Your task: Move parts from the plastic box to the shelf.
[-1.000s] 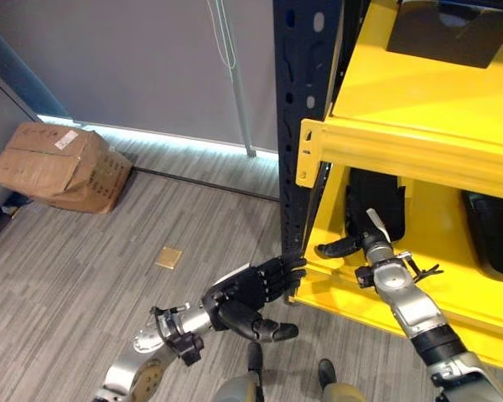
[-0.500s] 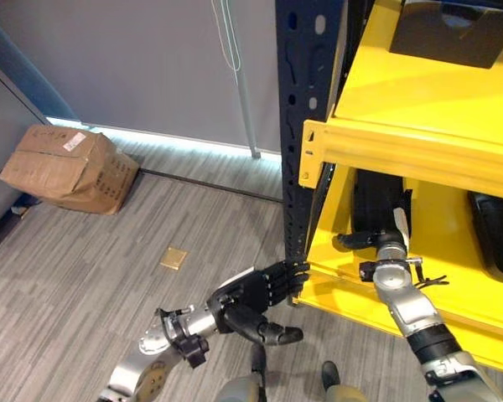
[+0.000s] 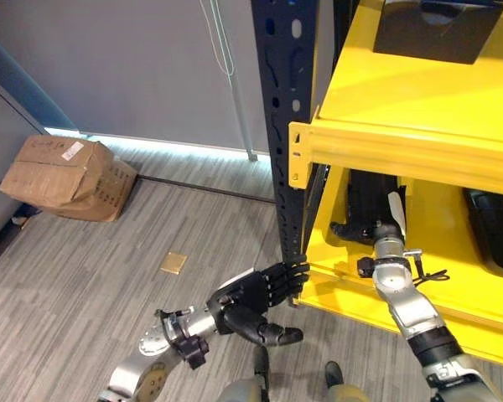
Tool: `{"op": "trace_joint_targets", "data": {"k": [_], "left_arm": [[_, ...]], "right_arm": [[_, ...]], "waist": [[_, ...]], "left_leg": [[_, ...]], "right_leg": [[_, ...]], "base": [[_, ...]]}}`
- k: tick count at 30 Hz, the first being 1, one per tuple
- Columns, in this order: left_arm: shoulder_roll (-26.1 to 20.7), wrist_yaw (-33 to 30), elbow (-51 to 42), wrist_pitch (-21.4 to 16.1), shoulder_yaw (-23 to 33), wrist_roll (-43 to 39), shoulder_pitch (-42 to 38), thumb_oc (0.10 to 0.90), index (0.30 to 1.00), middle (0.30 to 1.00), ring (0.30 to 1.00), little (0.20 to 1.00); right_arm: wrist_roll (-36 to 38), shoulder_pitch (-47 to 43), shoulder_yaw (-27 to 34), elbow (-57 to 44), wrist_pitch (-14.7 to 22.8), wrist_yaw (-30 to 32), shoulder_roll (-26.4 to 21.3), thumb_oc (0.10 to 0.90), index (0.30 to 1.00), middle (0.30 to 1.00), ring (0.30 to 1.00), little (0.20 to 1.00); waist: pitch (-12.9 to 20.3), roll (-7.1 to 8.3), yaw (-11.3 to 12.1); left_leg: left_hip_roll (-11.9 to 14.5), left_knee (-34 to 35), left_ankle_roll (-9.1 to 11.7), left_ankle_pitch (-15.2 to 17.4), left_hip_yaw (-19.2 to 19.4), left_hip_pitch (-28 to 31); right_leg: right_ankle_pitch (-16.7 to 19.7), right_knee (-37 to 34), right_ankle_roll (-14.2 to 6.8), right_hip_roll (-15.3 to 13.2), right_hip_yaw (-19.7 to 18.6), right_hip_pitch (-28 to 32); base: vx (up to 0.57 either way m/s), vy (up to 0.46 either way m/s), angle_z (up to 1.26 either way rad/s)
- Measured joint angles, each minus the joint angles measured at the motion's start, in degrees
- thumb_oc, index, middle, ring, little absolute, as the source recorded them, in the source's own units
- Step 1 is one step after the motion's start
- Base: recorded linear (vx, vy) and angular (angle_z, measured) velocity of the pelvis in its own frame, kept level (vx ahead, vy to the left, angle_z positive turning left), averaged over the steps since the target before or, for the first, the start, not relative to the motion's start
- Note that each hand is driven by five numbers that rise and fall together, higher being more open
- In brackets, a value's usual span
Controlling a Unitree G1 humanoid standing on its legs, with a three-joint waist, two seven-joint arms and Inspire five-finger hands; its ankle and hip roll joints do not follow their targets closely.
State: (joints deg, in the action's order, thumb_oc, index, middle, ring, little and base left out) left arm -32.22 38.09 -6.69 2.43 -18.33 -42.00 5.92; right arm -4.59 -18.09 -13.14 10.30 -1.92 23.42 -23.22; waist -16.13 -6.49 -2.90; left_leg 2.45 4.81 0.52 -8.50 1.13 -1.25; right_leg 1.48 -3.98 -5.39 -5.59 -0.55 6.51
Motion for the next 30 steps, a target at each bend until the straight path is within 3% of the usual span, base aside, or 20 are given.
{"op": "trace_joint_targets", "data": {"k": [4, 21, 25, 30], "left_arm": [[0.01, 0.03, -0.02, -0.03, -0.01, -0.03, 0.16, 0.900, 1.000, 1.000, 1.000, 1.000], [0.00, 0.01, -0.15, -0.41, 0.01, -0.20, 0.82, 0.900, 1.000, 1.000, 1.000, 1.000], [-0.01, -0.14, -0.99, -2.01, 0.42, -0.41, 3.10, 0.900, 1.000, 1.000, 1.000, 1.000], [0.00, -0.56, -1.82, -2.95, 0.86, -0.53, 4.40, 0.900, 1.000, 1.000, 1.000, 1.000]], "right_arm": [[-3.45, 1.56, -1.02, -1.74, 4.21, -1.34, -0.51, 0.900, 1.000, 1.000, 1.000, 1.000], [-6.56, 5.67, -2.96, -4.48, 9.94, -0.49, -3.02, 0.900, 1.000, 1.000, 1.000, 1.000], [-11.16, 14.11, 1.62, -14.49, 13.35, 1.97, -3.45, 0.900, 1.000, 1.000, 1.000, 1.000], [-12.36, 18.40, 6.28, -21.10, 16.68, 2.87, -5.93, 0.900, 1.000, 1.000, 1.000, 1.000]], "waist": [[0.02, -0.07, -0.06], [0.00, -0.24, -0.28], [-0.01, -0.36, -1.68], [0.01, -0.39, -4.36]], "left_leg": [[0.01, 0.00, -0.04, 0.10, -0.02, 0.00], [-0.52, -0.02, -0.16, 0.23, 0.15, -0.51], [-0.76, -0.02, -0.40, 0.58, 0.63, -0.55], [-0.47, 0.00, -0.21, 0.94, 1.80, -0.44]], "right_leg": [[-0.20, 0.18, 0.03, 0.02, 0.02, -0.05], [-0.57, 0.12, -0.29, -0.59, 0.03, -0.48], [-0.94, 0.55, -0.47, -0.88, -0.54, -1.16], [-0.90, 0.54, -0.48, -0.76, -1.89, -1.75]], "base": [[0.00, 0.000, 0.00], [0.00, 0.000, 0.00], [-0.02, 0.008, -0.05], [-0.04, -0.029, -0.15]]}}
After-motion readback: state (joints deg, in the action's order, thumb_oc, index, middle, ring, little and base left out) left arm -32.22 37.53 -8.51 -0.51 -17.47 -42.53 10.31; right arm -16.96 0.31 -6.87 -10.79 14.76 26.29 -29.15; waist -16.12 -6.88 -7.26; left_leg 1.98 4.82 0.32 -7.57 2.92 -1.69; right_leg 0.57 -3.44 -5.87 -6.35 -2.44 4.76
